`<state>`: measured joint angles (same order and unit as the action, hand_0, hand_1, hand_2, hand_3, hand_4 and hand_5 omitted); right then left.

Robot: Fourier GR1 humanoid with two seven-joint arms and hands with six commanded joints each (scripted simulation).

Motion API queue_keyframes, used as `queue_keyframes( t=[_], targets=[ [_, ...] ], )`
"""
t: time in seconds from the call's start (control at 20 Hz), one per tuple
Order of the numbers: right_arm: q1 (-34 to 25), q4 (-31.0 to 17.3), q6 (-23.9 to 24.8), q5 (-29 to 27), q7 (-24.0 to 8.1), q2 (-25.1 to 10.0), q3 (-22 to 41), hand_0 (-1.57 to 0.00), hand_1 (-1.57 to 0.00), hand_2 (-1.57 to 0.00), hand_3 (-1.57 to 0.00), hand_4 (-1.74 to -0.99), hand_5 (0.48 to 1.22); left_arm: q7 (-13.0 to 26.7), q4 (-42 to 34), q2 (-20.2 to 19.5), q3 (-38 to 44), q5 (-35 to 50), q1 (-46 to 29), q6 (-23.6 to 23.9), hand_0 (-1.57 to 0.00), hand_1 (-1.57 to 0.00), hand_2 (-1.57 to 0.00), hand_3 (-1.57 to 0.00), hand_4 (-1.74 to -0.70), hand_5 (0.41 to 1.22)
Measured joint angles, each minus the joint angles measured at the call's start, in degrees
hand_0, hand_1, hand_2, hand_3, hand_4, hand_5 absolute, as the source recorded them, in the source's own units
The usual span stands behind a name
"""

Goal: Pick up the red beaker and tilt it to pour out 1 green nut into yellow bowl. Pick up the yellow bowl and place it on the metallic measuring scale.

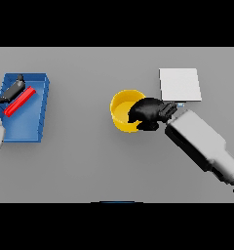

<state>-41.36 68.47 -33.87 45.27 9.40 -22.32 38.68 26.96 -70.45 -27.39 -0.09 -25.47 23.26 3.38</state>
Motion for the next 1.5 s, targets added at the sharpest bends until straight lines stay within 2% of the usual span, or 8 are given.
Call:
queue_keyframes(
  t=[0.3,0.45,0.65,1.0,1.15,1.25,1.35,1.5],
  targets=[
    [-0.94,5.02,-1.68,-0.58,-3.74,-3.11,-3.19,-1.57,-1.57,-1.44,-1.26,-1.739,1.22,0.14,-0.52,0.37,-0.5,-0.37,0.29,0.08,0.0,0.0,0.0,0.0,-0.74,0.697],
    [-2.06,3.76,-0.76,-1.09,-3.12,-3.81,-5.19,-1.57,-1.57,-1.44,-1.38,-1.74,1.22,-0.23,-1.35,-0.27,0.14,0.36,-0.27,-0.38,0.0,0.0,0.0,0.0,-0.75,0.697],
    [-4.11,0.72,-0.18,-1.7,-3.2,-5.67,-8.35,-1.57,-1.57,-1.49,-1.26,-1.741,1.221,0.84,-1.44,-0.53,0.0,-0.08,-0.11,-0.56,0.0,0.0,0.0,0.0,-0.74,0.708],
    [-6.8,-10.32,7.61,-0.48,0.81,-9.26,-12.81,-1.57,-1.57,-1.51,-1.19,-1.741,1.221,1.55,-1.76,-0.4,0.32,0.34,-0.04,-0.81,0.0,0.0,0.0,0.0,-0.74,0.699],
    [-7.8,-15.32,9.65,-0.47,0.98,-9.47,-14.51,-1.57,-1.57,-1.51,-1.18,-1.741,1.221,1.31,-2.28,-0.47,0.17,0.29,-0.61,-1.01,0.0,0.0,0.0,0.0,-0.73,0.691],
    [-8.15,-19.49,12.27,0.93,0.69,-8.74,-14.4,-1.57,-1.57,-1.48,-1.23,-1.741,1.221,1.76,-2.16,-0.87,0.24,-0.03,-0.44,-1.03,0.0,0.0,0.0,0.0,-0.73,0.685],
    [-8.15,-24.22,15.19,1.44,4.18,-9.07,-14.85,-1.57,-1.57,-1.44,-1.28,-1.741,1.221,1.26,-2.73,-0.92,0.2,0.08,-1.28,-1.19,0.0,0.0,0.0,0.0,-0.72,0.682],
    [-8.49,-28.63,17.0,2.01,3.89,-7.69,-15.08,-1.57,-1.57,-1.4,-1.36,-1.741,1.221,1.98,-2.78,-0.21,-0.27,-0.3,-0.83,-0.9,0.0,0.0,0.0,0.0,-0.72,0.681]
  ],
)
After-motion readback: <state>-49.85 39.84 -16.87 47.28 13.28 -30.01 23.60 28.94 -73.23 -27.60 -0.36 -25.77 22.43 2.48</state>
